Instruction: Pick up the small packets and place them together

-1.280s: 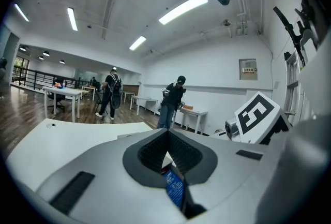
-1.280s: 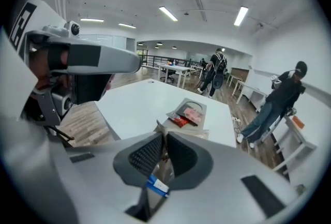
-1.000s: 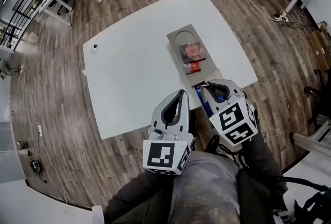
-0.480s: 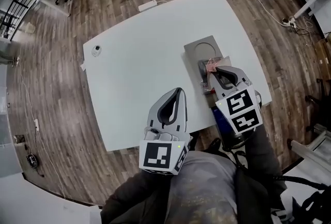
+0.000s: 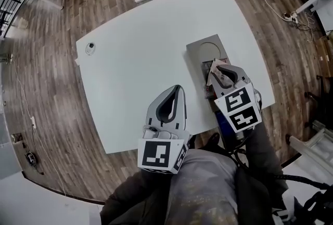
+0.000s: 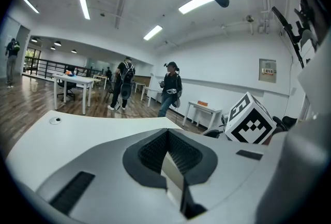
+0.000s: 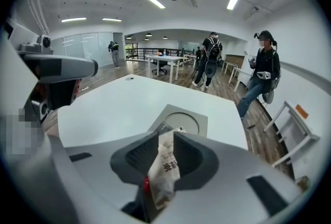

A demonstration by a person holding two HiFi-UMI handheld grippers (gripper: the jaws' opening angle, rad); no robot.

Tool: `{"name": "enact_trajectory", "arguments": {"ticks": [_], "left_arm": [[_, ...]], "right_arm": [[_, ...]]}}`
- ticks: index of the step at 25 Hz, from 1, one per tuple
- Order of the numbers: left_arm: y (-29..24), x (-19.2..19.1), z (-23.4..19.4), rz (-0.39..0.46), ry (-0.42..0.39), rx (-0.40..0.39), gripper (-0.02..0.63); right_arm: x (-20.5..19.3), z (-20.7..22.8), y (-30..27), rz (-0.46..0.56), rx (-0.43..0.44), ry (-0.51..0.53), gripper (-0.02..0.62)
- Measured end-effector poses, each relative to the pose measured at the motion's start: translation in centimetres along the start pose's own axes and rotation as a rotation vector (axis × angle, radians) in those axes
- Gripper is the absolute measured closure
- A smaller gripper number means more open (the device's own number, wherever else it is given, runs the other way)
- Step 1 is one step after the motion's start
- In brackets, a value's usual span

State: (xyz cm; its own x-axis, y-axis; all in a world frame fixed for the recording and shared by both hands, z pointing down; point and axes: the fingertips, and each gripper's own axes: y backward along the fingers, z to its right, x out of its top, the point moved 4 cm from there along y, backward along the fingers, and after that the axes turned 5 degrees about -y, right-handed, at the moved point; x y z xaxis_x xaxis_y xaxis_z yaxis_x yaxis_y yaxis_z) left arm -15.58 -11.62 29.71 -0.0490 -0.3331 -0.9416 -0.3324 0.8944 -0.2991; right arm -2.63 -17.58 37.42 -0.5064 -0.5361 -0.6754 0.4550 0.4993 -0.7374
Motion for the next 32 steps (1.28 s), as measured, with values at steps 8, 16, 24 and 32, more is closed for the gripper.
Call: {"name": "enact_trajectory", "arguments": {"ticks": [8,16,24,32], "left_arm": [[0.5,-0.1,0.6,-0.007,-0.019,0.002,0.603],[2.2,-0.4,5.3,0.002,-0.055,-0.034,0.603],[5.6,-0.8,12.0,0.044,-0.081,-0.079,0.603],[8.8,-2.3,16.7,0.043,-0.089,-0.100,0.603]], "right_arm": [[0.9,-0.4,1.8,0.088,0.011,-0.030,0.512],[-2.3,0.6,6.0,0.129,-0.045,-0.059,0.512],[-7.4,0.5,12.5,0.166,-0.085,-0.049,0.512],[-13.5,-3.1,14.5,0.094,0.000,-0.013,0.512]]}}
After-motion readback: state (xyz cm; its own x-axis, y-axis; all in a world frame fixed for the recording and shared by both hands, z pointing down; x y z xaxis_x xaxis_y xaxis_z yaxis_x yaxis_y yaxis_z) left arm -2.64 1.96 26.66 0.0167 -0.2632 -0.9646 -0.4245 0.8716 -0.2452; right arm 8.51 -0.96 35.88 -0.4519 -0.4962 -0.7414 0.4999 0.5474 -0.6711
